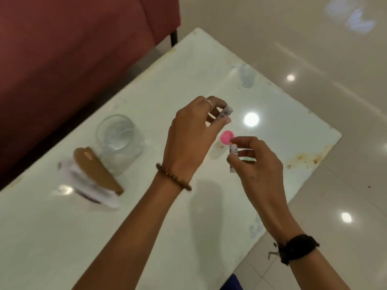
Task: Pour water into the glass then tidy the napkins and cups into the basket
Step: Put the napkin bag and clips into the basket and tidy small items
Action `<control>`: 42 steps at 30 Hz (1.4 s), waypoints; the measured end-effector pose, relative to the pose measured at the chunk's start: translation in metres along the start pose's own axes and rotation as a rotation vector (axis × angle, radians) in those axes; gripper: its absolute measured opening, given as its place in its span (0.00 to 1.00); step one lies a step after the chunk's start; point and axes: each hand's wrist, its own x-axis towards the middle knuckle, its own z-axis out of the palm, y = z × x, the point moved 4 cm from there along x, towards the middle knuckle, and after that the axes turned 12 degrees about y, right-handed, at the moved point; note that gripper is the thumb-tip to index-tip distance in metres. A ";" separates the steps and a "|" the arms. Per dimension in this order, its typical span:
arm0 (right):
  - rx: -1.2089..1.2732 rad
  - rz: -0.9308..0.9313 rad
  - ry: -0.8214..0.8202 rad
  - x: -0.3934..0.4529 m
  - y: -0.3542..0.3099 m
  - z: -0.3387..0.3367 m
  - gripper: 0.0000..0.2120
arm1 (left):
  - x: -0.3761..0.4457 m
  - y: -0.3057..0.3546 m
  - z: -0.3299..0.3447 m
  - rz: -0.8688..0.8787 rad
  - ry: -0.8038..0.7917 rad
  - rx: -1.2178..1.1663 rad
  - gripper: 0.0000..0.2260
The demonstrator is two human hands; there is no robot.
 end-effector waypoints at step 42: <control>-0.570 -1.549 -1.082 -0.814 -0.111 0.458 0.07 | -0.633 -0.401 -0.596 -1.135 0.925 0.329 0.06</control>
